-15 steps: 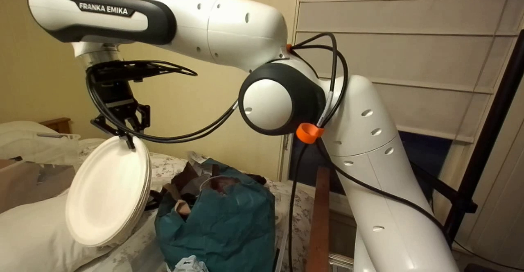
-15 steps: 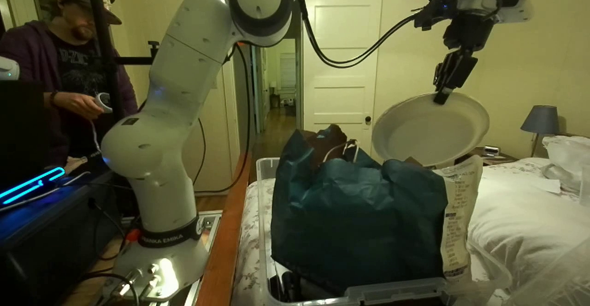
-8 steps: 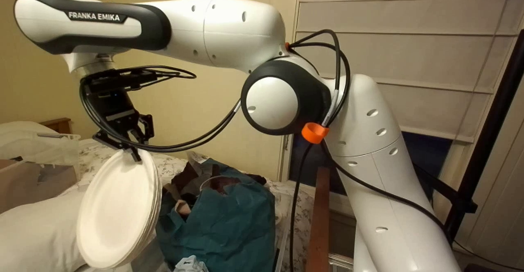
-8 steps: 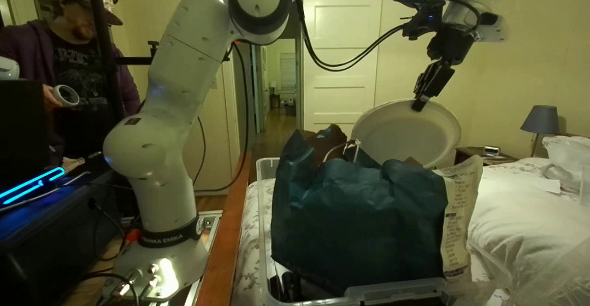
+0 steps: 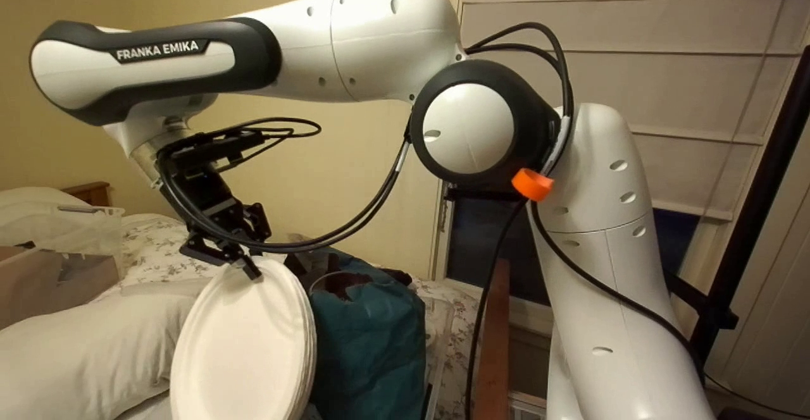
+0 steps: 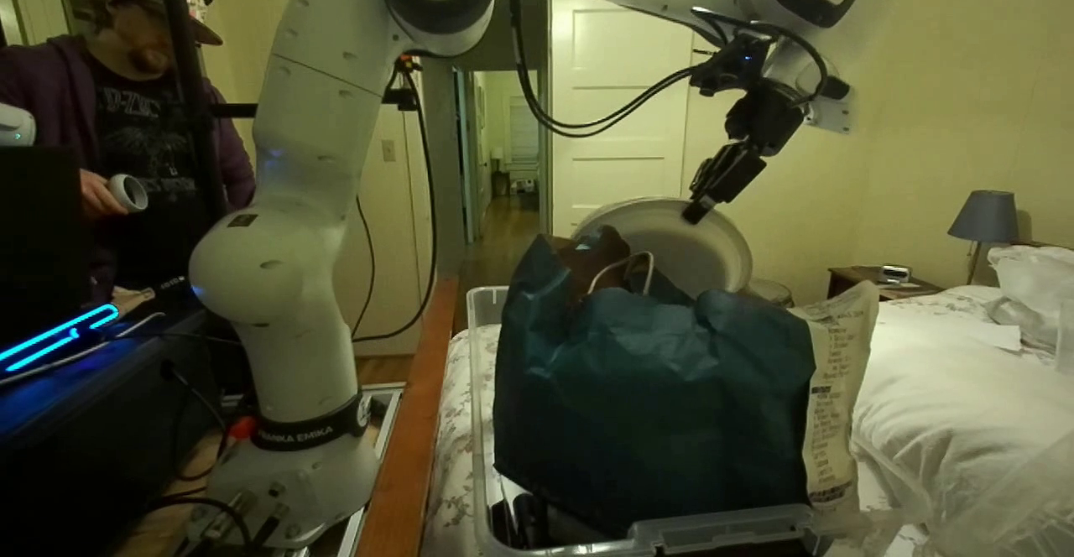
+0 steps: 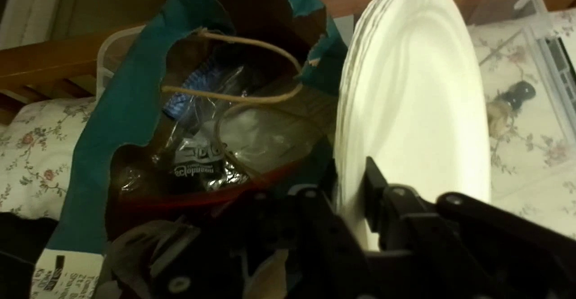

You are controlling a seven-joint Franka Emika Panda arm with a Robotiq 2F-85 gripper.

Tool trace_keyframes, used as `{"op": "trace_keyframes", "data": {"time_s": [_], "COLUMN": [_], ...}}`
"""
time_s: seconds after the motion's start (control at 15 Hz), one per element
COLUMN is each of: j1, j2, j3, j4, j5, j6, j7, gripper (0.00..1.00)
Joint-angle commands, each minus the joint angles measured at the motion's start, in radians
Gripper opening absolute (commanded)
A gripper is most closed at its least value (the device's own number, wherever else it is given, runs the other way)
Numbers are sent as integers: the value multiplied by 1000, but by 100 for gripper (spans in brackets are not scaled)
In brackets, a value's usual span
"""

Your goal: Pick up the plate from the bed and put it in the bag

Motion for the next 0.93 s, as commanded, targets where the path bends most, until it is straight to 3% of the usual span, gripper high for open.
{"op": "trace_keyframes", "data": {"time_s": [0.0, 0.2, 0.27, 0.33, 0.53, 0.6, 0.87], "j1": [3, 11, -2, 0, -3, -5, 25], "j2": [-38, -12, 2, 5, 7, 7, 44], "j3": [58, 95, 86, 92, 91, 90, 132], "j4": [-111, -115, -90, -92, -92, -92, -81], "j5": [-55, -72, -41, -41, -41, -41, -54], "j6": [-19, -6, -9, -9, -8, -8, 12], "j7": [-79, -116, -67, -66, -64, -64, -124], "gripper": [4, 4, 4, 15, 15, 4, 4]}}
